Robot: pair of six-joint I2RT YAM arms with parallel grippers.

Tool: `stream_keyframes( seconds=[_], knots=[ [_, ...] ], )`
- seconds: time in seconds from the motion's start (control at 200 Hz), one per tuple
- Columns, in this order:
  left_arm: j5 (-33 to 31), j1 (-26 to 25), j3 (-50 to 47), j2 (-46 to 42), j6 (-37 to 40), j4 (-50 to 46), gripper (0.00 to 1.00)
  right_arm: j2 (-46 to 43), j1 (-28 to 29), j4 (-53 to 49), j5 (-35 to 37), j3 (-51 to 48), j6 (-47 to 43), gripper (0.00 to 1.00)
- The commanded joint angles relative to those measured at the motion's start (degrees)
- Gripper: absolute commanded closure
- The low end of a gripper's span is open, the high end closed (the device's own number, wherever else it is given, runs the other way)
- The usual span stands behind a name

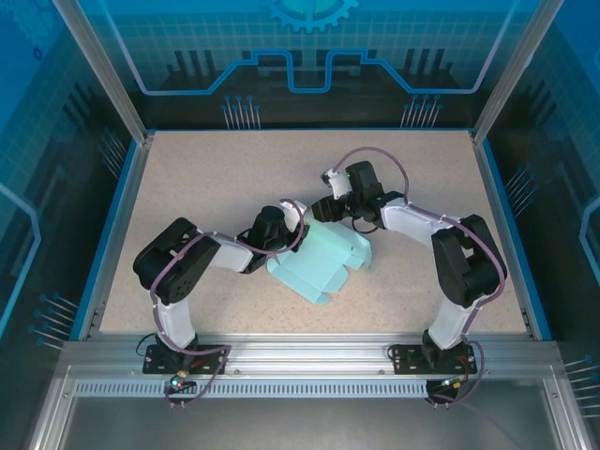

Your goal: Fold the paper box

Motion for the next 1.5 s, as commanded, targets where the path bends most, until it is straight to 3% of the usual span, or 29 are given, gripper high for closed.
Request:
stream_keyframes(
  seconds=[0.0, 0.67, 0.855, 1.271, 1.491],
  knots=[
    [-0.2, -0.4, 0.2, 0.5, 1.1, -0.3, 0.86, -0.4, -1.3, -1.2, -5.8, 1.5, 4.0, 0.57],
    [0.1, -0.6, -0.1, 0.2, 1.0, 0.5, 0.81, 4.2, -1.5, -2.2, -4.0, -2.3, 2.4, 0.59],
    [0.1, -0.6, 0.0, 0.0, 1.0, 0.4, 0.86, 3.4, -2.1, -2.9, -4.5, -1.0, 2.3, 0.59],
    [-3.2, -0.6, -0.2, -2.3, -0.6, -2.5, 0.94, -4.5, -5.7, -3.4, -8.7, 2.1, 6.1, 0.55],
    [-8.2, -0.5, 0.9, -5.7, -5.2, -10.4, 0.94, -14.3, -6.6, -9.8, -0.8, 0.6, 3.0, 0.53]
  ],
)
